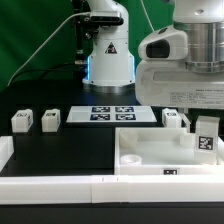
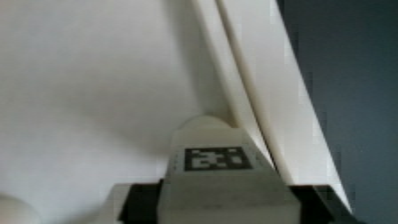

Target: Assemble one leg

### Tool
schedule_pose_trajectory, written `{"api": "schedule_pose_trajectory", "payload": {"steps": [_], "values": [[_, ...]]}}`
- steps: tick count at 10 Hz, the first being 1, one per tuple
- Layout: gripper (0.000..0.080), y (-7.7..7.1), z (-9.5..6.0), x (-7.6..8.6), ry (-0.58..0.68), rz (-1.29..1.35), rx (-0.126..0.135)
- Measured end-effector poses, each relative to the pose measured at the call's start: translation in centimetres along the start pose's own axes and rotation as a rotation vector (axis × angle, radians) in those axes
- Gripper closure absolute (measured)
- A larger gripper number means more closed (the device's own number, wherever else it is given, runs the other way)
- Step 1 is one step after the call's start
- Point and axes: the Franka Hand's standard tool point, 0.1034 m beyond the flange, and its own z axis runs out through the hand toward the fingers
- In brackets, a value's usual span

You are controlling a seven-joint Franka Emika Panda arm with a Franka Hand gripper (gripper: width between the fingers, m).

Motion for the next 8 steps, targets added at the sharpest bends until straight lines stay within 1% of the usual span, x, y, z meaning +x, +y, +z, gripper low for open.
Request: {"api": "schedule_pose_trajectory", "payload": {"steps": [2, 6, 8], "values": [[0.0506, -0.2, 0.1, -0.2, -0.003, 0.204, 0.006], [0.0506, -0.9, 0.2, -0.3, 0.003, 0.662, 0.036], [0.0506, -1.2, 0.1, -0.2, 0.01, 0.904, 0.042]]}}
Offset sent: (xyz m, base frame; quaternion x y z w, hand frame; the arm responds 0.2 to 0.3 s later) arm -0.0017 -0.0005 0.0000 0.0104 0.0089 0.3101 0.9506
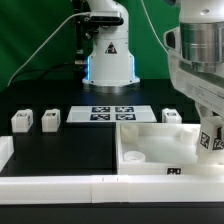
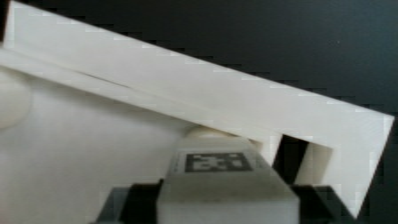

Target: Assemble one leg

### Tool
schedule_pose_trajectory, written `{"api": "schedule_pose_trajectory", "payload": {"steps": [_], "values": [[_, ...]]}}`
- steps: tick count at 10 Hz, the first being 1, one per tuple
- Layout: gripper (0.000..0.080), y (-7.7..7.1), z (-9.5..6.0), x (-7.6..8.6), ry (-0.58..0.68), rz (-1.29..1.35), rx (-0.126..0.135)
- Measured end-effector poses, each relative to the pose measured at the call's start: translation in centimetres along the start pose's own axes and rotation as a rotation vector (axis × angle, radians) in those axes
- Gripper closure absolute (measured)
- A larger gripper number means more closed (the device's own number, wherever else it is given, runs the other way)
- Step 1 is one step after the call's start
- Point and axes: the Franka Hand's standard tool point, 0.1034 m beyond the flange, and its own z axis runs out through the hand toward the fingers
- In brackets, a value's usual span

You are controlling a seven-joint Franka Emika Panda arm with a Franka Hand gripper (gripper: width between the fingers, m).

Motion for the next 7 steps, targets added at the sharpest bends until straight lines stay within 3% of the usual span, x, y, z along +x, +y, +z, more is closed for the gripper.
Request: {"api": "schedule_pose_trajectory", "payload": {"steps": [4, 7], "values": [[0.0506, -0.32, -0.26, 0.09, 0.011, 0.381, 0.017], [0.0506, -0.36, -0.22, -0.29, -0.002, 0.472, 0.021]]}}
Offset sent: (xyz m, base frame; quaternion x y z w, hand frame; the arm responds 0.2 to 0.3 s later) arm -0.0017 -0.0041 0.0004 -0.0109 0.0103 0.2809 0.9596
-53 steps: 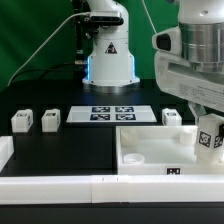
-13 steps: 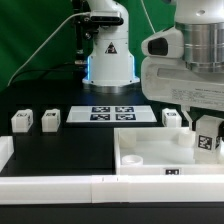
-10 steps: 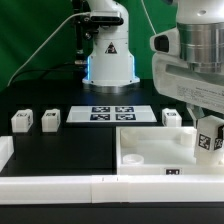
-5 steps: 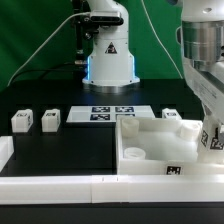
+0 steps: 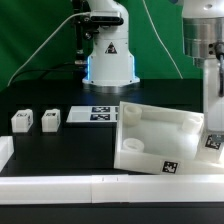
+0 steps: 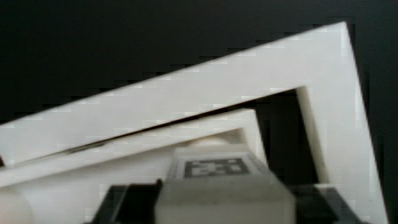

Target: Assemble one leg

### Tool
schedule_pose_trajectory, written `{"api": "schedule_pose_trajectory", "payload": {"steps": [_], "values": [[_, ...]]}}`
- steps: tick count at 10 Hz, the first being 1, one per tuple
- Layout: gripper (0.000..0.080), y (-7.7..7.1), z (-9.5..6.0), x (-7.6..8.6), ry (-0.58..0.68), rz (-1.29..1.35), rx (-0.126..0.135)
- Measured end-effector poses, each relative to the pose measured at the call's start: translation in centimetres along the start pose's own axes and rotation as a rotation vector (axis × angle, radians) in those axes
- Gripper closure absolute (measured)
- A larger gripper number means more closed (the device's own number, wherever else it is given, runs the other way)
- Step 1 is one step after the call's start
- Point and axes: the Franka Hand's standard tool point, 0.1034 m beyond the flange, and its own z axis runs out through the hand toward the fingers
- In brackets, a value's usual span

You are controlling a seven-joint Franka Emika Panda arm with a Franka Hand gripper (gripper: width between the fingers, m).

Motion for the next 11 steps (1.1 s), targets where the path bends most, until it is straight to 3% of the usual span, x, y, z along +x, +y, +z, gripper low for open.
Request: {"api": "schedule_pose_trajectory", "payload": {"steps": [2, 3, 5, 11], "values": [[0.0258, 0.31, 0.14, -0.5, -0.014, -0.034, -0.006], [0.0184, 0.34, 0.16, -0.52, -0.014, -0.046, -0.006], [0.0157, 0.36, 0.24, -0.48, -0.013, -0.136, -0.007], [0.015, 0.31, 0.25, 0.04, -0.013, -0.801, -0.012]]}}
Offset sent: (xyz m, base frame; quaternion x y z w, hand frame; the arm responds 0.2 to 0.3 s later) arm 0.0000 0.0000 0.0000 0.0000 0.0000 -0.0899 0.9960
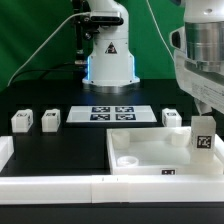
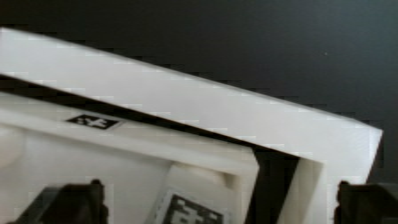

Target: Assemble one leg

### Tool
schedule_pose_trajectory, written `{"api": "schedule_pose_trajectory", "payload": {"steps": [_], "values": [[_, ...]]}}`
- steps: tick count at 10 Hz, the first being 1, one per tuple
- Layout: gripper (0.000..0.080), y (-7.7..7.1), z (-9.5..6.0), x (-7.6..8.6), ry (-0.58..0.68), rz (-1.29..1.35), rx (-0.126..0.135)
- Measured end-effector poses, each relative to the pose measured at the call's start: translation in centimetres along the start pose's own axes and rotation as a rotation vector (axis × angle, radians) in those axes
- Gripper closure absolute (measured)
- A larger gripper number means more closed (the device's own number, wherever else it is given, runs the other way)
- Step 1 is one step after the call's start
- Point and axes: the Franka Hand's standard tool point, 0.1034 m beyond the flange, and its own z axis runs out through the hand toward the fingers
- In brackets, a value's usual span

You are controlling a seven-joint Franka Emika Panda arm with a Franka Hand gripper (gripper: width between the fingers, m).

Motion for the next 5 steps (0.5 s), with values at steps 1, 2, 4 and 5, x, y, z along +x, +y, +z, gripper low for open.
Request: {"api": "schedule_pose_trajectory", "payload": {"steps": [1, 2, 4, 5], "values": [[0.015, 0.07, -0.01, 0.07, -0.002, -0.101, -0.003], [0.015, 0.23, -0.02, 0.09, -0.006, -0.191, -0.013], [0.015, 0.44, -0.15, 0.2, -0.005, -0.412, -0.041], [0.015, 0.46, -0.16, 0.26, -0.003, -0.518, -0.044]]}}
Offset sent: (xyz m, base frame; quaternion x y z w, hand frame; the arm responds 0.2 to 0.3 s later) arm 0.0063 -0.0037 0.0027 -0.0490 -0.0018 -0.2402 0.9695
